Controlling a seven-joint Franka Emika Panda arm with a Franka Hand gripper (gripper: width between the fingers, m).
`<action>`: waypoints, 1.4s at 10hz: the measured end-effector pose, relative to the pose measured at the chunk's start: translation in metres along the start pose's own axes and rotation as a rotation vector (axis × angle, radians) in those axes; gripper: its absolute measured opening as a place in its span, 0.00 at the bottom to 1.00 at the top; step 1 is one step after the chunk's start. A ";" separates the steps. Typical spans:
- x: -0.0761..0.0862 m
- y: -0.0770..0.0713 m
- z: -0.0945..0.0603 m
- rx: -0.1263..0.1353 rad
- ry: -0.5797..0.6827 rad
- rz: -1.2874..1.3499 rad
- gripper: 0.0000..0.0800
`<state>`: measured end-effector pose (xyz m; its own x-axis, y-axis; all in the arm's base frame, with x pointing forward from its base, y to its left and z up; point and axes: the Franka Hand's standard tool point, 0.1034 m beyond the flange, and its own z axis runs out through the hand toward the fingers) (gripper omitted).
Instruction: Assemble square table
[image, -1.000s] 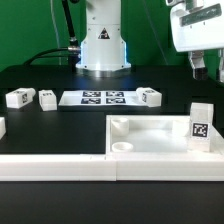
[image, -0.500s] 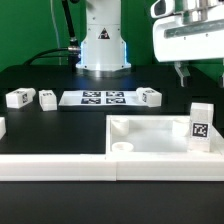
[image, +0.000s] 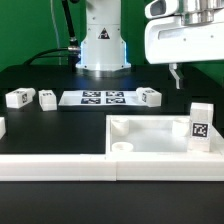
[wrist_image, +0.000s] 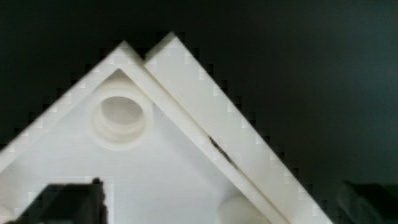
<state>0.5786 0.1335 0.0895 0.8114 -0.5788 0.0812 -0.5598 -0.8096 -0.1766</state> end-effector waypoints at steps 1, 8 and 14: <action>-0.020 0.018 0.002 -0.019 -0.026 -0.119 0.81; -0.048 0.052 -0.001 -0.066 -0.072 -0.647 0.81; -0.078 0.092 0.009 -0.110 -0.168 -0.870 0.81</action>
Offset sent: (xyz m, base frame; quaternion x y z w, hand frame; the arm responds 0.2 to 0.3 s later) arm 0.0000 0.0000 0.0000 0.0000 0.0000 -0.1296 0.9916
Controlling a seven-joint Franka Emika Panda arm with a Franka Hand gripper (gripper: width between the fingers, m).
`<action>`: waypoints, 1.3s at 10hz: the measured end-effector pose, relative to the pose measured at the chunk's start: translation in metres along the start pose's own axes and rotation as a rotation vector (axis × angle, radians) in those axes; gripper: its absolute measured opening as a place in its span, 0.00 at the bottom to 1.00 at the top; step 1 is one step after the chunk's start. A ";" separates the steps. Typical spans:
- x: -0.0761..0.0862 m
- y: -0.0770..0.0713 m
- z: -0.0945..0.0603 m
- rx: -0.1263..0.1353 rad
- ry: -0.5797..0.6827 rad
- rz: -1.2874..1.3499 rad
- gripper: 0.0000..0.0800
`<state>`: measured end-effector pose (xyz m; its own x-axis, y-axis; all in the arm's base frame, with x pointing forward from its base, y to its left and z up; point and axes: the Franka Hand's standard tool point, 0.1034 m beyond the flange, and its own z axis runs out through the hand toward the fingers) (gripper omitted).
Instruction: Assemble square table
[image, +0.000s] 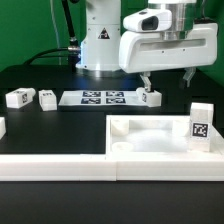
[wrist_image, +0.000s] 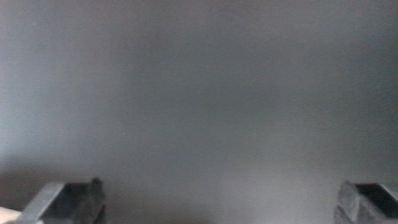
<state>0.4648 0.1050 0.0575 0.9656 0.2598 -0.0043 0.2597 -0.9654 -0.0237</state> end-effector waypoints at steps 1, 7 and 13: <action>0.000 0.000 0.000 0.000 0.001 0.000 0.81; -0.051 -0.003 0.014 0.034 -0.537 0.081 0.81; -0.059 -0.004 0.035 0.037 -0.880 0.105 0.81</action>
Offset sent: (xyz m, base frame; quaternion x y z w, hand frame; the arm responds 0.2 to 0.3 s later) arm -0.0565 -0.0276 -0.0305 0.0308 -0.2930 0.0206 0.9554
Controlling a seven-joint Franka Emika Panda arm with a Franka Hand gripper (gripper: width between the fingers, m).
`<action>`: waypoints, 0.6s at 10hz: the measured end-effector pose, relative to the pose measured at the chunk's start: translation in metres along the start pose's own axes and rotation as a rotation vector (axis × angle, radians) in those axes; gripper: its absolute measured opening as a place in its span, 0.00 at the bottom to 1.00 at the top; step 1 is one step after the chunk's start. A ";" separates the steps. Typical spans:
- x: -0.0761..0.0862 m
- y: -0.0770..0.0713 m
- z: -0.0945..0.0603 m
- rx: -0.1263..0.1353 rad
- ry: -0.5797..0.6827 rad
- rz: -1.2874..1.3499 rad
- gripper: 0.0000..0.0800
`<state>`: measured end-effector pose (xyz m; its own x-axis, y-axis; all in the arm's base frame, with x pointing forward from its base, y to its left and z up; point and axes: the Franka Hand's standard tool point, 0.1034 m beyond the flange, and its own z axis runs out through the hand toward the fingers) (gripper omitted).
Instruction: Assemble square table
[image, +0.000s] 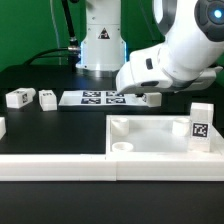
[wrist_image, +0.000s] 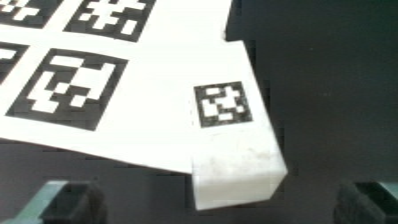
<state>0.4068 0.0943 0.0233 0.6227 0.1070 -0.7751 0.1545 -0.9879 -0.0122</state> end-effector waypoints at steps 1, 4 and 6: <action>0.000 0.001 0.000 0.001 0.001 0.001 0.81; -0.004 -0.011 0.013 -0.014 0.021 -0.026 0.81; -0.007 -0.005 0.026 -0.004 0.014 -0.013 0.81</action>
Offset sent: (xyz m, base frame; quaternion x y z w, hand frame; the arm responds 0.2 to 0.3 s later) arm -0.0409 0.0100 -0.0005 -0.0266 0.0328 -0.0332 0.9986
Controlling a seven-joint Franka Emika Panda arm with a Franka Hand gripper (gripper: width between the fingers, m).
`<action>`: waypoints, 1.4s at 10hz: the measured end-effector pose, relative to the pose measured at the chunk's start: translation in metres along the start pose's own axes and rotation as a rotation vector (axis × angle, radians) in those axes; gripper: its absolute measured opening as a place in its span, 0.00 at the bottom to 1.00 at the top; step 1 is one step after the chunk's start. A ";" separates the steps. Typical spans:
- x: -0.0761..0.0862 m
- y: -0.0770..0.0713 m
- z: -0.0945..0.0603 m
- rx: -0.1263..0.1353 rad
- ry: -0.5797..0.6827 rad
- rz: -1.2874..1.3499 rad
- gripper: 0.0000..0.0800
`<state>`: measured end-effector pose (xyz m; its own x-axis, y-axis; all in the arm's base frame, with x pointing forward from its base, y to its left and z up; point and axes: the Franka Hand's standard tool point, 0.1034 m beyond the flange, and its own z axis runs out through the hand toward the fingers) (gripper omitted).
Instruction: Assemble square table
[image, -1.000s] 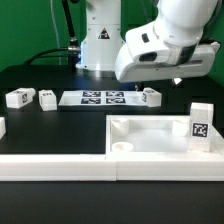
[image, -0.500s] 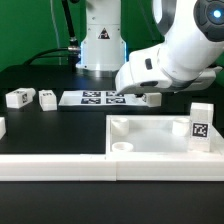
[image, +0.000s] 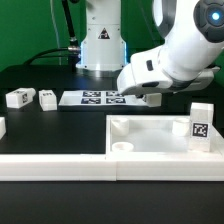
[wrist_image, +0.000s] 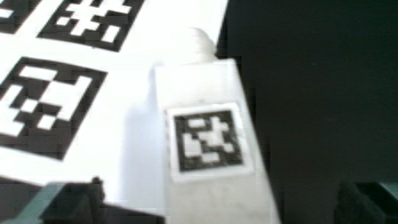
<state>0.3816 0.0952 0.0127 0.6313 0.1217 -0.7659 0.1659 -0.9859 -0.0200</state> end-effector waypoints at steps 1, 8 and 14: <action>-0.001 0.000 0.003 0.000 -0.001 0.001 0.81; 0.000 0.004 0.002 0.007 0.000 0.007 0.36; -0.008 0.025 -0.075 0.053 0.001 0.032 0.36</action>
Offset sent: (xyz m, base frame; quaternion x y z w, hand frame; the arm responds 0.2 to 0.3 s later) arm 0.0000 0.0000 0.0000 0.0000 0.0000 0.0000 1.0000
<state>0.4376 0.0778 0.0662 0.6361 0.0901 -0.7663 0.1052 -0.9940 -0.0295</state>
